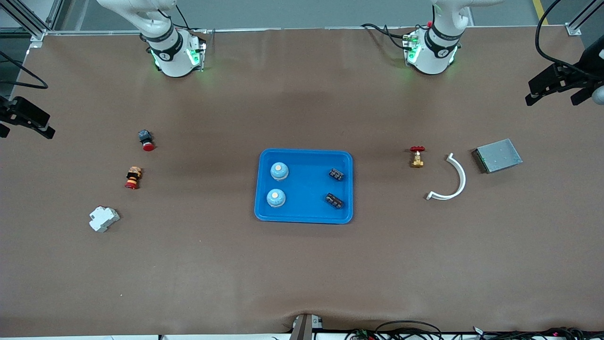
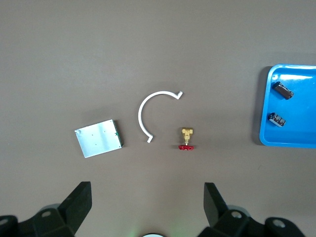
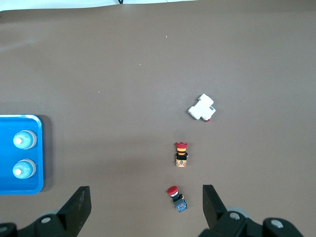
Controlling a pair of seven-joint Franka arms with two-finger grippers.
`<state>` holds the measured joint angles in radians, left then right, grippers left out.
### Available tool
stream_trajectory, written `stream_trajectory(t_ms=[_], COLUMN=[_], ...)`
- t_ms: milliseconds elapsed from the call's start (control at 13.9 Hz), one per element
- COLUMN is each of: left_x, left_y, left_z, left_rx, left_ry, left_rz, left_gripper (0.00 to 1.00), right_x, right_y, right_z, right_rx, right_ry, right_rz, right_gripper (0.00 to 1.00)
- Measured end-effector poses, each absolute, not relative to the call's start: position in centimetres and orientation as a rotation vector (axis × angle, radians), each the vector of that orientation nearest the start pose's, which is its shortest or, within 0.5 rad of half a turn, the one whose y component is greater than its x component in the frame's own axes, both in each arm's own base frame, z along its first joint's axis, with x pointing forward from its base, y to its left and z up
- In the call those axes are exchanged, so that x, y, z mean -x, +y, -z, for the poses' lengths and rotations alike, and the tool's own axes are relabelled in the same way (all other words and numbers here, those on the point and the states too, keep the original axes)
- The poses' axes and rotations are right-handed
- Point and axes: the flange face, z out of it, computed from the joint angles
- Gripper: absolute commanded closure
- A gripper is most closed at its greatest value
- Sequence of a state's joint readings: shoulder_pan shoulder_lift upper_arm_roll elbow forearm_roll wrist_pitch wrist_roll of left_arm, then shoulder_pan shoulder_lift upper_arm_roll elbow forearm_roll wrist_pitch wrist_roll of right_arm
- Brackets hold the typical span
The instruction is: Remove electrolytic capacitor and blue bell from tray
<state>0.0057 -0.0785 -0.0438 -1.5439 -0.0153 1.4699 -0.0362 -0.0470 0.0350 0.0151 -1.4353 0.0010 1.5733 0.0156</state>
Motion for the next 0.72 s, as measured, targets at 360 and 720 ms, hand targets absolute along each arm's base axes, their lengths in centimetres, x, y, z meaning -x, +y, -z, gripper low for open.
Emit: stream_trajectory(t_ms=[360, 720], left_x=[-51.86, -52.09], left_y=[-2.26, -2.26], left_z=[-67.03, -66.08], left_rx=[3.154, 3.153], left_ry=[0.005, 0.006], left_rz=[0.006, -0.036], left_gripper=[0.00, 0.00], right_x=[-56.56, -56.56], right_y=[-1.79, -1.77], right_z=[-66.92, -66.91], right_rx=[3.133, 3.132], right_ry=[0.073, 0.073], right_rz=[0.162, 0.162], right_gripper=[0.00, 0.00])
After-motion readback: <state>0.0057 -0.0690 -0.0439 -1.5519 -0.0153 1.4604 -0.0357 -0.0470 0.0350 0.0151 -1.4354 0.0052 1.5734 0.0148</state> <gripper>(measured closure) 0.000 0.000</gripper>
